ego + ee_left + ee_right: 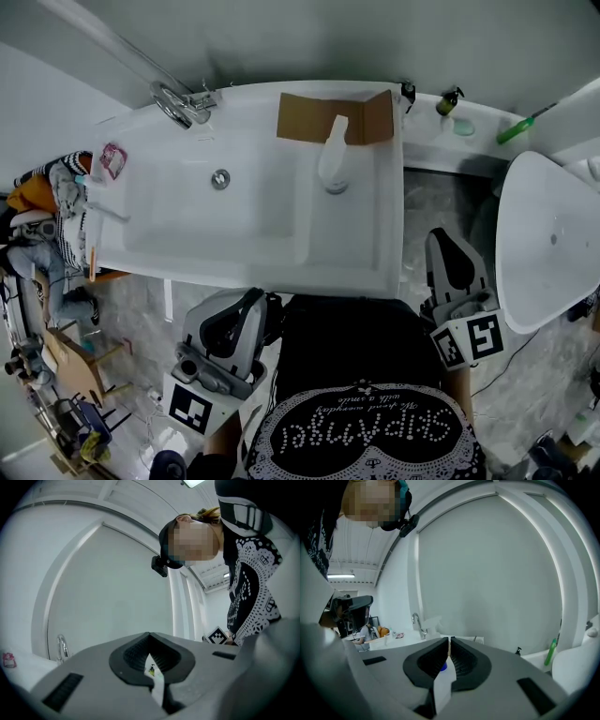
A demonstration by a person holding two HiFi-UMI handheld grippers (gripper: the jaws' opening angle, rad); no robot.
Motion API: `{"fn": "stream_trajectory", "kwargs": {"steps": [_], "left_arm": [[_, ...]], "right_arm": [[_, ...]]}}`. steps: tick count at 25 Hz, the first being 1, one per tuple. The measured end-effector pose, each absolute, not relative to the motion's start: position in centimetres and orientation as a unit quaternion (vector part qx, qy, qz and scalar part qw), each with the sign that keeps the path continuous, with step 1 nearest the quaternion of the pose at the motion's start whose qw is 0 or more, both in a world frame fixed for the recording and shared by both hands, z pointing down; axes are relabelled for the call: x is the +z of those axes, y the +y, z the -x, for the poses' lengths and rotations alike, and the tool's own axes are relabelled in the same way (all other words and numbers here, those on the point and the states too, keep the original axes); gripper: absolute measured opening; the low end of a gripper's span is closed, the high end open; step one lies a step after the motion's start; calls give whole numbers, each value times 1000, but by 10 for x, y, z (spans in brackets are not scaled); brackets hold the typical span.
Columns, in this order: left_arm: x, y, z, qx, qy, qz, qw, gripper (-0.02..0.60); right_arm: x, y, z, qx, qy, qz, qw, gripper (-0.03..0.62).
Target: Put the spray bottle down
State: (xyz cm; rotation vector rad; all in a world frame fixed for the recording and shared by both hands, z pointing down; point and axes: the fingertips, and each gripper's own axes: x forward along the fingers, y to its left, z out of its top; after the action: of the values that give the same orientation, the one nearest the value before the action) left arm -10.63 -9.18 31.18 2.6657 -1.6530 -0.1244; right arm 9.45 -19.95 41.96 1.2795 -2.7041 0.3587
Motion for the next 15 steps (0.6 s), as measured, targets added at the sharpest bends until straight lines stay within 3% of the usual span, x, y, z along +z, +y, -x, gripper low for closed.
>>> {"fn": "stream_trajectory", "kwargs": {"steps": [15], "left_arm": [[318,-95,100,-31,-513,-858,7,3]], "right_arm": [[422,-195,-97,111,-893,-430,75,26]]}}
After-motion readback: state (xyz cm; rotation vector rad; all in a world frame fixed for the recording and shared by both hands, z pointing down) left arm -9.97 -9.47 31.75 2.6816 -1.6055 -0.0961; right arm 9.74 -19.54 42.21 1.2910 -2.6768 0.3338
